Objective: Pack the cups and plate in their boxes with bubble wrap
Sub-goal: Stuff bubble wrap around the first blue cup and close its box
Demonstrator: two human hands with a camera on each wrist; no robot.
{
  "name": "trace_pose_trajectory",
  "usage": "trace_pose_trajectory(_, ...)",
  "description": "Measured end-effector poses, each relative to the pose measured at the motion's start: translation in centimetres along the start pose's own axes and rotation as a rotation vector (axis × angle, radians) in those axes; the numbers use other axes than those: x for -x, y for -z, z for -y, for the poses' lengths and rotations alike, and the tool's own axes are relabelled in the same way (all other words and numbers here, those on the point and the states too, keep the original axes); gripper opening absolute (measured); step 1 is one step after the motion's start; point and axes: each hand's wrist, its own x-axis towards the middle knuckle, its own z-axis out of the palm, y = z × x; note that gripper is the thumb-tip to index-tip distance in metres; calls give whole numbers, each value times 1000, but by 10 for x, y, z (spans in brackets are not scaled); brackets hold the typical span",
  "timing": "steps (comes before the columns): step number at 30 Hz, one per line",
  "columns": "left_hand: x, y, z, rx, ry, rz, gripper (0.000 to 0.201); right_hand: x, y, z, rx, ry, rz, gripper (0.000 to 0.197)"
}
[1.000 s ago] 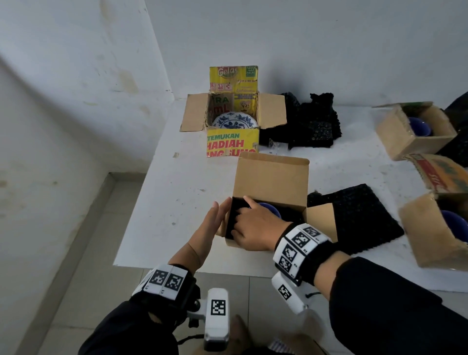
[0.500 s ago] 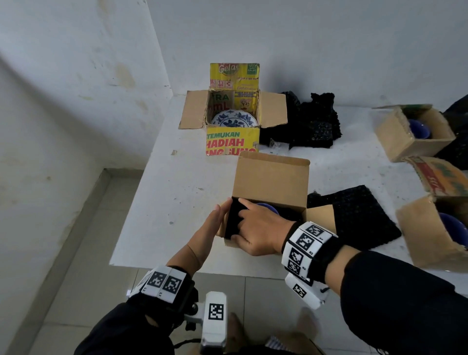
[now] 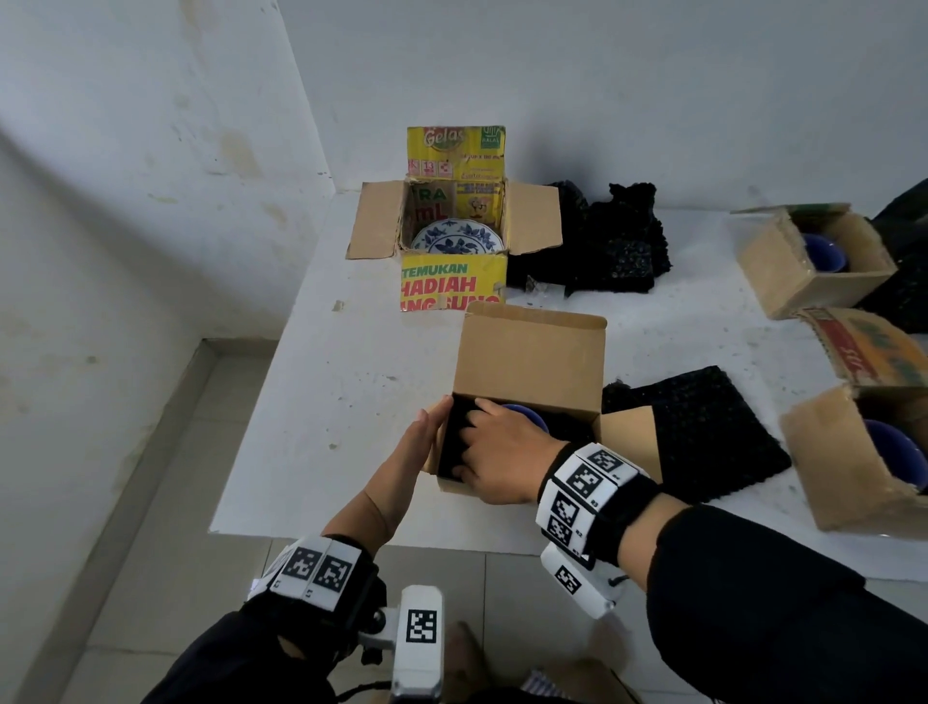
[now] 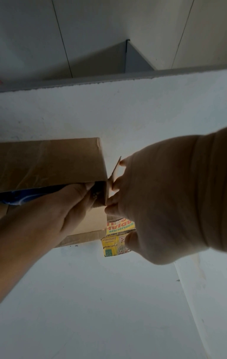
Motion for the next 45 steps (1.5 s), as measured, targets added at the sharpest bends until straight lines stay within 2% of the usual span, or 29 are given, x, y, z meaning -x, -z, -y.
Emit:
trace_pose_trajectory(2,-3,-3,6,28,13,36,54,4,-1,0,-51,5,-61,49)
trace_pose_trajectory(4,-4,-7,5,10,29,-13,33,11,-3,-3,-175,19,-201,42)
trace_pose_trajectory(5,-4,-11,2,-34,25,-64,30,17,-5,-6,-239,19,-283,38)
trace_pose_trajectory(8,-5,-30,0,-320,-101,-221,36,45,-7,-19,-431,-20,-561,33)
trace_pose_trajectory(10,-6,-47,3,-428,-187,-274,46,68,-6,-32,-503,-68,-659,30)
trace_pose_trajectory(12,-9,-69,2,-502,-280,-262,46,91,-7,-50,-533,-156,-708,22)
trace_pose_trajectory(15,-19,-106,-8,-596,-418,-164,41,123,-13,-78,-555,-297,-749,20)
trace_pose_trajectory(19,-42,-150,-32,-641,-502,-30,32,157,-29,-114,-620,-439,-743,18)
trace_pose_trajectory(21,-57,-169,-43,-659,-514,12,29,169,-39,-127,-683,-511,-696,19)
trace_pose_trajectory(26,-100,-206,-65,-897,-336,167,31,178,-66,-145,-813,-622,-464,29)
trace_pose_trajectory(30,-133,-221,-67,-1066,-63,281,42,167,-84,-148,-842,-553,-191,54)
trace_pose_trajectory(33,-147,-223,-59,-1214,108,344,52,156,-93,-149,-749,-531,-120,65)
trace_pose_trajectory(36,-155,-226,-52,-1303,218,425,46,146,-97,-144,-590,-570,-105,51)
trace_pose_trajectory(39,-164,-229,-51,-1333,245,428,51,137,-100,-141,-581,-660,-188,28)
trace_pose_trajectory(41,-170,-229,-53,-1320,253,418,55,136,-102,-144,-661,-728,-272,23)
trace_pose_trajectory(45,-177,-227,-57,-1213,242,364,45,137,-101,-165,-951,-805,-397,24)
